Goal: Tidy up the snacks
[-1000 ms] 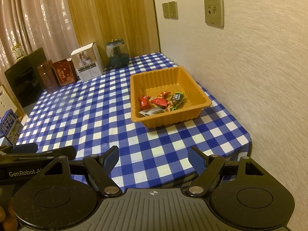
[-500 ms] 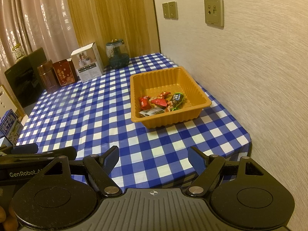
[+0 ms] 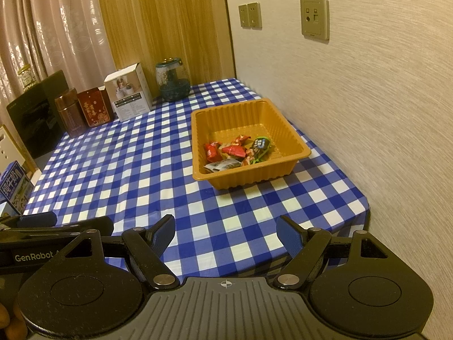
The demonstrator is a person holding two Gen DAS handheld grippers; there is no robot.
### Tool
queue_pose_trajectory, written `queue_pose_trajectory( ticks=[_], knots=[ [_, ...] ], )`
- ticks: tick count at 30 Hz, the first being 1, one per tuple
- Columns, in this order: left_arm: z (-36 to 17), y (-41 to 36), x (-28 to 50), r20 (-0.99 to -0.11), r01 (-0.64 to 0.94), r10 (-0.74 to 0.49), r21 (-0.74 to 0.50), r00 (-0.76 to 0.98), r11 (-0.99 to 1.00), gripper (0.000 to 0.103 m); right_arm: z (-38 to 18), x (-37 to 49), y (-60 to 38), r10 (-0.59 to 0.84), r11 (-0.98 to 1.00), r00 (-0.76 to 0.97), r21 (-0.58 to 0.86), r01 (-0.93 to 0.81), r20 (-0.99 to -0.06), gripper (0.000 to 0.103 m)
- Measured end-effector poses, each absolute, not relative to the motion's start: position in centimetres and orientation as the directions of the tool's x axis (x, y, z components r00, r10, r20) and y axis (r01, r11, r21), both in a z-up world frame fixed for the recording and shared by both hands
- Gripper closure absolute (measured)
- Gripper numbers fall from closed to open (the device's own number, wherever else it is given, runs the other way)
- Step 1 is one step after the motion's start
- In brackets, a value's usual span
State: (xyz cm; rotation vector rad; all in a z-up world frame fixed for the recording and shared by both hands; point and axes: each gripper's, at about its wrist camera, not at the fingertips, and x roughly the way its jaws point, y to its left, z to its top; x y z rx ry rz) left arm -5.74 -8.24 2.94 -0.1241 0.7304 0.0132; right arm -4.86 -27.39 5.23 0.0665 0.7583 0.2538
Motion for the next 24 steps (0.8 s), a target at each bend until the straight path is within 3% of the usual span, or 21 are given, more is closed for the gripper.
queue_pose_trajectory(
  ticks=[24],
  knots=[
    [2.98, -8.52, -5.8, -0.655, -0.059, -0.02, -0.099, 0.756, 0.993, 0.0, 5.3, -4.88, -27.41, 0.252, 0.967, 0.698, 0.15, -0.205, -0.67, 0.025]
  ],
)
